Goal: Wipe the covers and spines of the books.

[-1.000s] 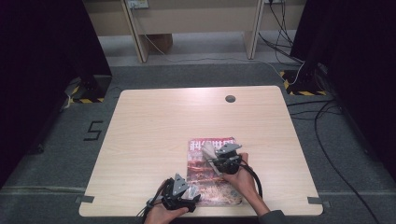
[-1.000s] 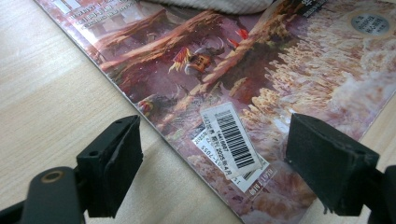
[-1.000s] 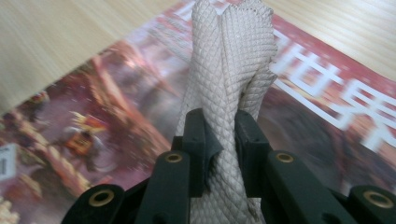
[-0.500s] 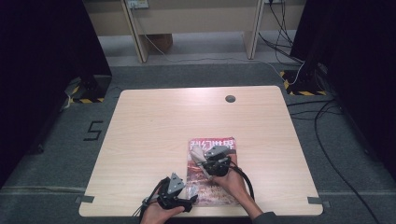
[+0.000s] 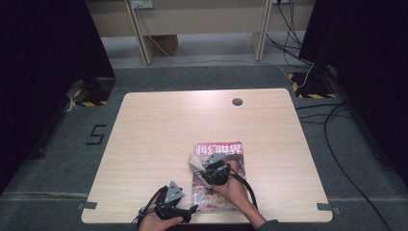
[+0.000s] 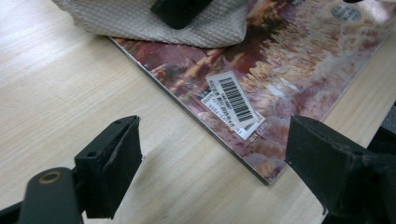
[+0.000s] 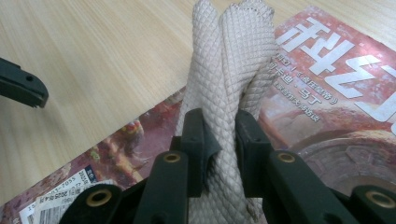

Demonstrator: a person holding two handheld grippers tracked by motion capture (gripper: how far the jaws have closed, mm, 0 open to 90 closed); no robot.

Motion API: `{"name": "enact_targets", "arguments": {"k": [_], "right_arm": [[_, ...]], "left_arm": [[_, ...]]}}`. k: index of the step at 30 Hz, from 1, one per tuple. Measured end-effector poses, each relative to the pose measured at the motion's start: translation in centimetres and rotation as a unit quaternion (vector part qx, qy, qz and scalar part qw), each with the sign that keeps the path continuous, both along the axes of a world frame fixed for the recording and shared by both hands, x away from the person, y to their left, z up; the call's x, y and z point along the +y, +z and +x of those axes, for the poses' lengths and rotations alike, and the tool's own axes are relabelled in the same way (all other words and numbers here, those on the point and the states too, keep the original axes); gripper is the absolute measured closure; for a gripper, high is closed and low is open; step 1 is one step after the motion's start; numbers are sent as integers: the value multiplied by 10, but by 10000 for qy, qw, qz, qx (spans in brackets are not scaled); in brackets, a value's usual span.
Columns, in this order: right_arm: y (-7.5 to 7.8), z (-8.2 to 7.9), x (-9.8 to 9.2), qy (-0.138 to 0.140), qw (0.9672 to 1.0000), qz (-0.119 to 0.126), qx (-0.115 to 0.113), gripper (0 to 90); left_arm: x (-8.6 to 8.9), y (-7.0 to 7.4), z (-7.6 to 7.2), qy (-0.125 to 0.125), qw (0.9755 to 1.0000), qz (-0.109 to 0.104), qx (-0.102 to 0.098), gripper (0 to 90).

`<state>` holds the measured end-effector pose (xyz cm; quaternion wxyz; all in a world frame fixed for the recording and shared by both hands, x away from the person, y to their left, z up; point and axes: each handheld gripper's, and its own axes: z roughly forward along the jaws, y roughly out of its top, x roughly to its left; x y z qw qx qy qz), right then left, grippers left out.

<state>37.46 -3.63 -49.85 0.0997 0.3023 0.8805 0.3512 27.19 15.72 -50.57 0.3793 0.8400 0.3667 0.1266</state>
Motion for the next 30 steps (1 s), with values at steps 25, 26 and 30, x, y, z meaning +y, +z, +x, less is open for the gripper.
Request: {"name": "enact_targets", "arguments": {"k": [25, 26, 30], "right_arm": [[2, 4, -63, -536, 9985, -5, 58, 733], [1, 4, -66, -576, 9983, 9, 45, 733], [2, 3, -84, -767, 9971, -25, 14, 733]], "left_arm": [[-5, -2, -2, -139, 9996, 206, -92, 180], [-5, -2, -2, -146, 9996, 222, -90, 180], [-7, -3, -3, -180, 9995, 247, -99, 180]]}}
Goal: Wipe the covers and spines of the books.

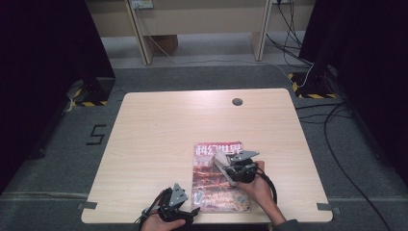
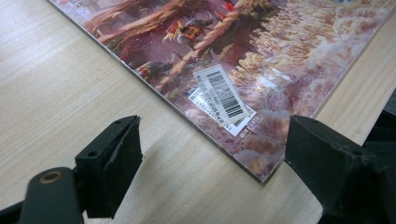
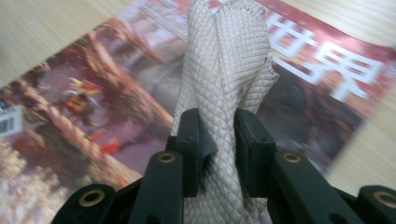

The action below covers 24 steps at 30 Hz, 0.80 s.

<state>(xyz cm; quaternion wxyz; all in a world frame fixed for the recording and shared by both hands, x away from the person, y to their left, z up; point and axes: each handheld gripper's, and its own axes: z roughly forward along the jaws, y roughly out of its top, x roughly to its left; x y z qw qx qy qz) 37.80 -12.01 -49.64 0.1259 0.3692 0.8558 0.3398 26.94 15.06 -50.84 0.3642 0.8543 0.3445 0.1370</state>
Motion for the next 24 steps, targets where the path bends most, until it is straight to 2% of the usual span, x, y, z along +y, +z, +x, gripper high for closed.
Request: {"name": "enact_targets", "arguments": {"k": [6, 11, 20, 21, 23, 24], "right_arm": [[1, 0, -22, -272, 9996, -9, 15, 725], [1, 0, -33, -401, 9992, -3, 26, 718], [2, -3, -33, -442, 9990, -61, -11, 715], [2, -4, -32, -390, 9992, -91, -47, 715], [1, -10, -27, -281, 9996, 23, 69, 714], [1, -11, -26, -232, 9997, -2, 43, 714]], "left_arm": [[-3, -1, -1, -34, 10000, 28, 0, 181], [-4, -2, -1, -71, 10000, 56, 14, 182], [-7, -3, -2, -123, 9999, 110, 1, 183], [-8, -3, -2, -131, 9999, 103, -1, 183], [-9, -3, -2, -123, 9999, 100, -9, 183], [-9, -3, -2, -128, 9999, 100, -8, 183]]}}
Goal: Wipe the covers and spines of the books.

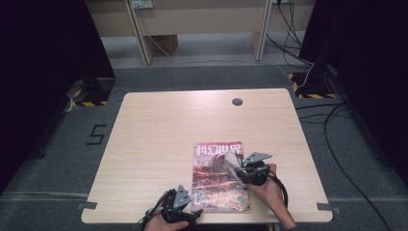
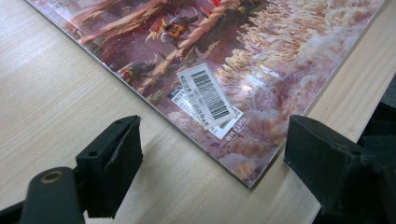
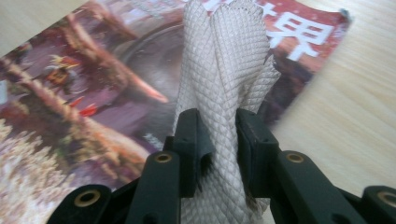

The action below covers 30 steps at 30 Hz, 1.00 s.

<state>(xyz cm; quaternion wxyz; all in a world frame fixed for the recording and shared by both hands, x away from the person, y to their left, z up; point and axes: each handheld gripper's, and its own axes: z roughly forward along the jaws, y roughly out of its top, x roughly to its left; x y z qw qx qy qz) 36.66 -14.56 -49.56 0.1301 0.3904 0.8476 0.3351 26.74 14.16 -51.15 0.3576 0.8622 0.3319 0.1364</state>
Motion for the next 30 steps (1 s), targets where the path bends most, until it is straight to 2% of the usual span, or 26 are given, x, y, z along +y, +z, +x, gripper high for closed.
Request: {"name": "enact_targets", "arguments": {"k": [3, 5, 8, 12, 15, 18, 21, 23, 25, 28, 30], "right_arm": [[0, 0, 0, 36, 10000, -37, -34, 702], [-1, 3, -3, -48, 10000, 54, -6, 700], [-1, 7, -5, -172, 9998, 48, -32, 702], [-1, 21, -11, -510, 9985, -49, -195, 698], [-2, 26, -13, -593, 9980, -31, -206, 698], [-2, 25, -12, -573, 9980, -61, -249, 704], [-1, 21, -8, -563, 9982, -65, -188, 705], [-2, 18, -6, -486, 9986, -63, -196, 698], [-1, 14, -2, -411, 9988, -145, -223, 675], [-1, 12, 4, -323, 9986, -302, -297, 688], [-1, 12, 6, -254, 9991, -240, -229, 697]], "left_arm": [[0, 0, 0, -6, 10000, 6, -4, 184], [0, 0, 0, -19, 10000, 18, -6, 184], [0, 0, 0, -32, 10000, 18, -4, 184], [-2, 0, 0, -36, 10000, 21, -5, 184], [-3, -1, 0, -58, 10000, 37, -24, 190], [-3, -1, 0, -68, 10000, 43, -29, 195], [-3, 0, 0, -59, 10000, 8, -25, 198], [-3, 0, 0, -58, 10000, 12, -21, 201], [-3, 0, 0, -64, 10000, 30, -14, 205], [-4, -1, 0, -68, 10000, 32, -22, 211], [-4, -1, 0, -67, 10000, 15, -28, 217]]}}
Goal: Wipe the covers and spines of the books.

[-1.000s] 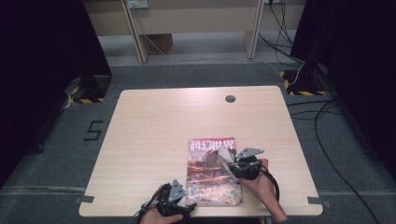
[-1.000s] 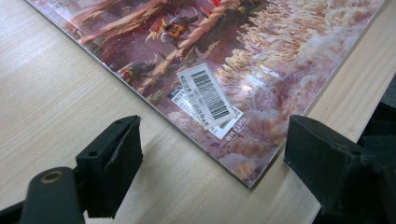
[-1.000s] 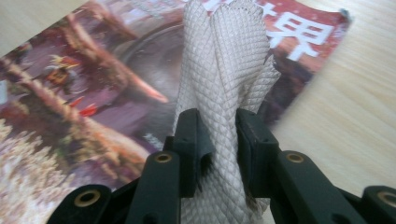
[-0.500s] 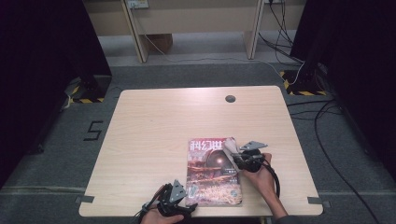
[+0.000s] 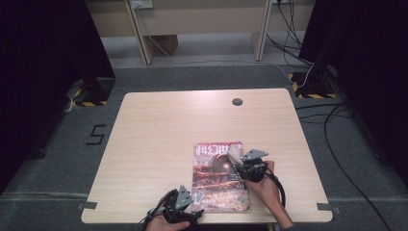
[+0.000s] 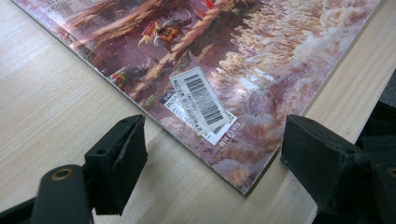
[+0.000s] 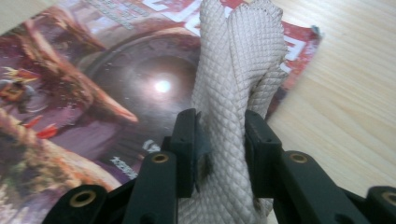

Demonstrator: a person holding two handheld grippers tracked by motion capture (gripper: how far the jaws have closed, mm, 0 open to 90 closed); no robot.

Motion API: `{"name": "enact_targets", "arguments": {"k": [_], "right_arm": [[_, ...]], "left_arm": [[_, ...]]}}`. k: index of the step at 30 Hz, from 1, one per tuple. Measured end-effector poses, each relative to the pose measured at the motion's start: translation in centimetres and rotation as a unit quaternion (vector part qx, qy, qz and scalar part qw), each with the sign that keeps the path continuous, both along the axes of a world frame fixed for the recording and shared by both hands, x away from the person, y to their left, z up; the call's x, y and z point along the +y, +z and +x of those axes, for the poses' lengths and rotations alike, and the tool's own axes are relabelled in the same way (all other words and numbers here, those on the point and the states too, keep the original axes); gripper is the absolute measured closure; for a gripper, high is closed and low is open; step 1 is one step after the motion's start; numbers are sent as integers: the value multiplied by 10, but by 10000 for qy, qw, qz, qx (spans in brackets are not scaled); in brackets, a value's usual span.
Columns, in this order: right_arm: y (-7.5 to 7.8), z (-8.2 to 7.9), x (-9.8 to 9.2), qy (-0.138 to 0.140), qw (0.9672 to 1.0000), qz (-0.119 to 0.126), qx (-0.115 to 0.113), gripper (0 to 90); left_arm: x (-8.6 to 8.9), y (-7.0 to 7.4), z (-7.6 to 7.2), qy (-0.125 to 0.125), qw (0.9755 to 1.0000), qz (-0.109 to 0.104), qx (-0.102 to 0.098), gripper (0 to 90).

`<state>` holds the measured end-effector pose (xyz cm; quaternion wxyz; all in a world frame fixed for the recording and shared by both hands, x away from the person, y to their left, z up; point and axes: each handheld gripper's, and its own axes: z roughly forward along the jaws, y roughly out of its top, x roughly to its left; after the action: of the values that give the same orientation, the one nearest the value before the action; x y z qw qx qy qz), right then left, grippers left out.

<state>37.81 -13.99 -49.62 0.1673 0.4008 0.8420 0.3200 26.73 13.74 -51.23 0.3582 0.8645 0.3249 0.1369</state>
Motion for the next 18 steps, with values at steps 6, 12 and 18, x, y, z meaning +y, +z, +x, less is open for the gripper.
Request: {"name": "enact_targets", "arguments": {"k": [6, 12, 18], "right_arm": [[0, -1, 6, 134, 9999, 59, 68, 717], [-1, -5, 26, 453, 9989, 88, 67, 719], [-2, -12, 48, 788, 9965, 238, 164, 703]], "left_arm": [[0, 0, 1, -22, 10000, 15, 25, 219], [0, 0, 1, -18, 10000, 14, 25, 218], [0, 0, 1, -14, 10000, 7, 22, 217]]}}
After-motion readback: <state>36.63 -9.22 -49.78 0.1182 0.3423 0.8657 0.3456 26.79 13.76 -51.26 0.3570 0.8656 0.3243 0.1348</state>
